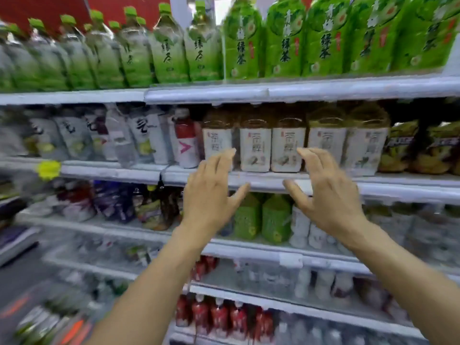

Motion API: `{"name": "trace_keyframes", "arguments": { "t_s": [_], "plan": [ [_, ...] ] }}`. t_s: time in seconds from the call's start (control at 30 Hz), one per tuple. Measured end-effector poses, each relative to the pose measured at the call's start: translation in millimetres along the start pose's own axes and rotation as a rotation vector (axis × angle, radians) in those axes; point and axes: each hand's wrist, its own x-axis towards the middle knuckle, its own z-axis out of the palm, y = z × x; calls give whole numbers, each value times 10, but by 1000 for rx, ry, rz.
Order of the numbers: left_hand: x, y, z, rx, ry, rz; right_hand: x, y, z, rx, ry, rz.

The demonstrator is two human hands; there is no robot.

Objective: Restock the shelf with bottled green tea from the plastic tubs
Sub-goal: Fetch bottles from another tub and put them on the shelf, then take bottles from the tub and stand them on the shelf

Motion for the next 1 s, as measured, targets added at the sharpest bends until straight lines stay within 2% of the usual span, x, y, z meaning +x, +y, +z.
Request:
{"name": "trace_keyframes", "arguments": {
  "t_s": [0.27,0.47,0.7,1.0],
  "plan": [
    [-1209,-1770,-703,60,-230,-208,-483,-1764,960,140,-222,-5],
    [-1840,-2893,-980,51,-431,-415,-556,-2800,1754,221,-480,-12],
    [-2510,-4164,-885,-3,-569,-656,-534,-3655,2822,299,-768,-11],
    [-2941,-5930,-433,-221,-835,-963,-278,-4822,4514,377,-1063,49]
  ]
}}
